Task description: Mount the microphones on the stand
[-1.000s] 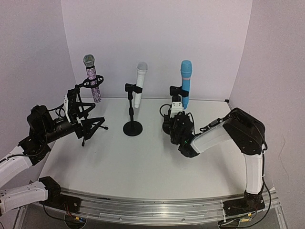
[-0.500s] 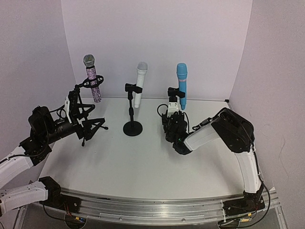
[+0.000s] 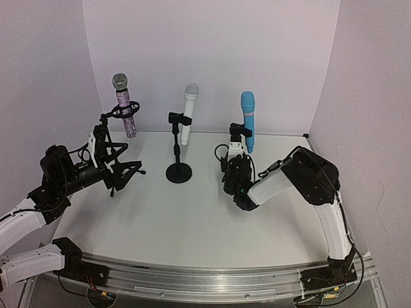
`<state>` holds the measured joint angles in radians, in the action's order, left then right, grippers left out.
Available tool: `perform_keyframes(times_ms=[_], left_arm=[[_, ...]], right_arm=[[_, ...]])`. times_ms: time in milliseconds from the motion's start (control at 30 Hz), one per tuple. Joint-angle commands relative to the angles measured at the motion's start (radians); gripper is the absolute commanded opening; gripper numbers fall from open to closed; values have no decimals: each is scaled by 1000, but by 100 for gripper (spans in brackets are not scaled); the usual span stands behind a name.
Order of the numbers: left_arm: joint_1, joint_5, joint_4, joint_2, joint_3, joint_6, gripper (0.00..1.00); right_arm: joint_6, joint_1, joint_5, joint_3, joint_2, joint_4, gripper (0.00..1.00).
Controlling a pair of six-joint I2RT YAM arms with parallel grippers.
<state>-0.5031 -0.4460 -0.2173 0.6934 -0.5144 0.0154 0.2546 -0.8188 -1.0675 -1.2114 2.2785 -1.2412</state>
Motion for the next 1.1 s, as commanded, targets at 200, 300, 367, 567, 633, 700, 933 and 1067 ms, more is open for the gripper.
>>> perform_keyframes(times_ms=[200, 300, 367, 567, 633, 700, 933, 1067], left_arm=[[11, 12, -27, -15, -7, -14, 96], [12, 12, -32, -13, -5, -14, 96], [12, 13, -34, -12, -4, -14, 96], [12, 16, -30, -17, -6, -14, 96], [12, 17, -30, -18, -6, -14, 96], [12, 17, -30, -20, -6, -14, 96], [13, 18, -30, -26, 1, -14, 96], [19, 26, -28, -35, 17, -14, 96]], right_arm=[[-59, -1, -28, 16, -3, -83, 0], [-60, -6, -24, 20, -13, -81, 13], [-57, -8, -16, 23, -19, -81, 31], [-59, -17, -8, 47, -45, -80, 49], [-57, -22, -4, 55, -52, -80, 52], [-55, -31, -2, 62, -60, -80, 55], [-64, -84, 4, 120, -97, -81, 67], [-60, -130, -18, 169, -130, -80, 85]])
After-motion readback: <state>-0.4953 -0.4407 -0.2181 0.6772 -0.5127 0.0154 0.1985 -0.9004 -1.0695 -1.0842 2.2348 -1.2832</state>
